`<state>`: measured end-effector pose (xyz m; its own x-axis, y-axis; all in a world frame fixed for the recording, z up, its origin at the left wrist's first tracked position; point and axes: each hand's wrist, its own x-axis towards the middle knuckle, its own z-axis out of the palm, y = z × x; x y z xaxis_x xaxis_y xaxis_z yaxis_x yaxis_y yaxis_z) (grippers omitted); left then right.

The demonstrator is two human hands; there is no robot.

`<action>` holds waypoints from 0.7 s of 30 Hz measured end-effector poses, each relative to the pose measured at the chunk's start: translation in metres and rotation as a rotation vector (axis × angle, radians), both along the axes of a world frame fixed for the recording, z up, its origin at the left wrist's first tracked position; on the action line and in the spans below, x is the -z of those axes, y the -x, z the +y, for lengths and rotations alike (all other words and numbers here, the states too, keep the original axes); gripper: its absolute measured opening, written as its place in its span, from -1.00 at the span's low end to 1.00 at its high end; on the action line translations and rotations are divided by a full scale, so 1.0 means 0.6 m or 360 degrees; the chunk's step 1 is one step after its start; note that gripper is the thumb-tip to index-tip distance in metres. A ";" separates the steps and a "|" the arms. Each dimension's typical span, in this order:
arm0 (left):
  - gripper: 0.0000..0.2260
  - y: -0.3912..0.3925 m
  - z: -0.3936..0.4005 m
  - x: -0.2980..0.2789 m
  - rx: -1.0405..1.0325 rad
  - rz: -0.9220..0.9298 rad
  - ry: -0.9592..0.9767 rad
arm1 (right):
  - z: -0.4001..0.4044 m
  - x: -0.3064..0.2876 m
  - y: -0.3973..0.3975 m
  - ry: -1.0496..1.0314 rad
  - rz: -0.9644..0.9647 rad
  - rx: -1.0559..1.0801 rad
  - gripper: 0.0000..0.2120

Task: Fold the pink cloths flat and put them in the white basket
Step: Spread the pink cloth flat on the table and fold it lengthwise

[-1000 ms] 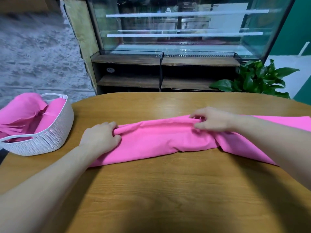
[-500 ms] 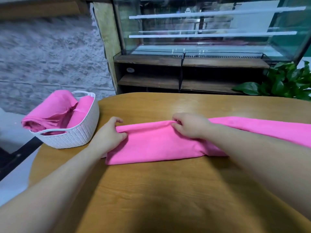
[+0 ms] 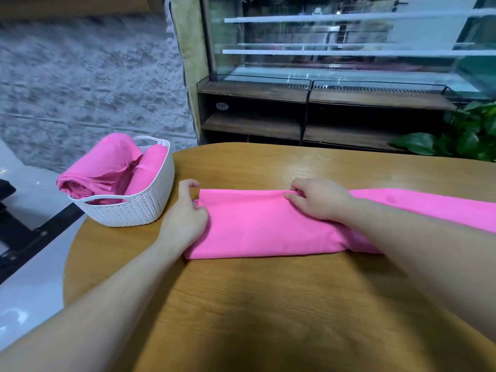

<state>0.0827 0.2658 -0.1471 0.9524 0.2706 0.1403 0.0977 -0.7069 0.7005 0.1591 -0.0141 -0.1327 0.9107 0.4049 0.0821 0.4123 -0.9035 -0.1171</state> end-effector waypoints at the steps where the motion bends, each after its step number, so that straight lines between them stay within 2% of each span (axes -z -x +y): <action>1: -0.59 0.003 0.000 -0.004 -0.0007 -0.0022 -0.0011 | 0.001 -0.002 0.000 0.0001 0.0013 0.0004 -0.67; 9: -0.62 0.009 0.012 -0.009 -0.0089 -0.0016 -0.0101 | 0.006 -0.023 0.000 0.0076 0.0130 -0.0063 -0.72; 14: -0.61 0.017 0.012 -0.004 -0.0103 -0.0172 -0.0243 | 0.004 -0.030 -0.007 0.0291 0.0191 0.0028 -0.52; 16: -0.63 0.016 0.013 -0.002 -0.0133 -0.0185 -0.0292 | 0.005 -0.028 -0.009 0.0307 0.0236 0.0033 -0.49; 21: -0.66 0.009 0.028 0.015 -0.0141 -0.0131 -0.0371 | 0.003 -0.041 -0.010 0.0169 0.0418 0.0020 -0.69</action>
<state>0.0775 0.2829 -0.1560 0.9093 0.3036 0.2845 0.1158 -0.8414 0.5278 0.1651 -0.0125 -0.1079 0.9001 0.3872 -0.1998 0.3690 -0.9212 -0.1231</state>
